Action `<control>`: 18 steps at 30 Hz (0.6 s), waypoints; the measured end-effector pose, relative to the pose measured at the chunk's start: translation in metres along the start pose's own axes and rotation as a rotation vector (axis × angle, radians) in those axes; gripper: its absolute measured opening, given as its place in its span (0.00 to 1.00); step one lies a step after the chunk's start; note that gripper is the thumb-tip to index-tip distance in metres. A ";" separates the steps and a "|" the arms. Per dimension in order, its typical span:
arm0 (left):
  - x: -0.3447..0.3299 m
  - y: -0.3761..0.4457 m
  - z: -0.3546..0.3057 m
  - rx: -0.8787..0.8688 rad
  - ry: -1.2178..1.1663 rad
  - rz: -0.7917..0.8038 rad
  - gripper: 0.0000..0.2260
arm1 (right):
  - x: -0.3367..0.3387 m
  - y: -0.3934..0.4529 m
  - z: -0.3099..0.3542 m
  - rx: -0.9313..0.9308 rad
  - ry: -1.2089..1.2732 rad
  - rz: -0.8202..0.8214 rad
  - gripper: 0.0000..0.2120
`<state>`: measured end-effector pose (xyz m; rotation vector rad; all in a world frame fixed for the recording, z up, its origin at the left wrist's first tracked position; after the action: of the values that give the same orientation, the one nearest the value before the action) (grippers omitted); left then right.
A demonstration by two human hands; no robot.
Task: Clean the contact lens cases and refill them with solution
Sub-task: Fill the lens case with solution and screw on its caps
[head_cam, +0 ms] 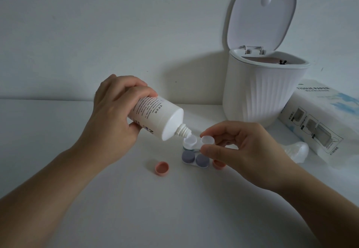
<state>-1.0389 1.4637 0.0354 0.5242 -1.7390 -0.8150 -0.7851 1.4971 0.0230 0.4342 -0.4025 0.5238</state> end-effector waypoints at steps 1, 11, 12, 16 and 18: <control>0.000 0.000 0.000 0.001 0.002 0.003 0.28 | 0.000 0.000 0.000 -0.001 0.002 0.001 0.04; 0.000 0.000 -0.001 0.001 -0.007 0.009 0.28 | -0.001 0.000 0.000 -0.013 0.017 0.003 0.04; 0.000 0.000 0.000 0.001 -0.009 0.006 0.28 | -0.001 0.000 0.000 -0.015 0.018 0.002 0.04; -0.001 0.000 0.000 0.003 -0.014 -0.001 0.28 | 0.000 0.000 0.000 -0.017 0.020 0.001 0.04; -0.001 0.000 0.000 0.002 -0.015 -0.007 0.28 | 0.000 0.000 0.001 -0.012 0.016 0.002 0.04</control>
<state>-1.0389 1.4644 0.0341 0.5263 -1.7525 -0.8241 -0.7851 1.4964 0.0234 0.4175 -0.3902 0.5262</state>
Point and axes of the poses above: each hand's wrist, its own y-axis towards the middle knuckle, its own x-axis out of the back of the hand, z = x × y, the point moved 3 cm from there along y, towards the middle knuckle, and after that the axes turned 3 degrees about x, right-handed, at the moved point
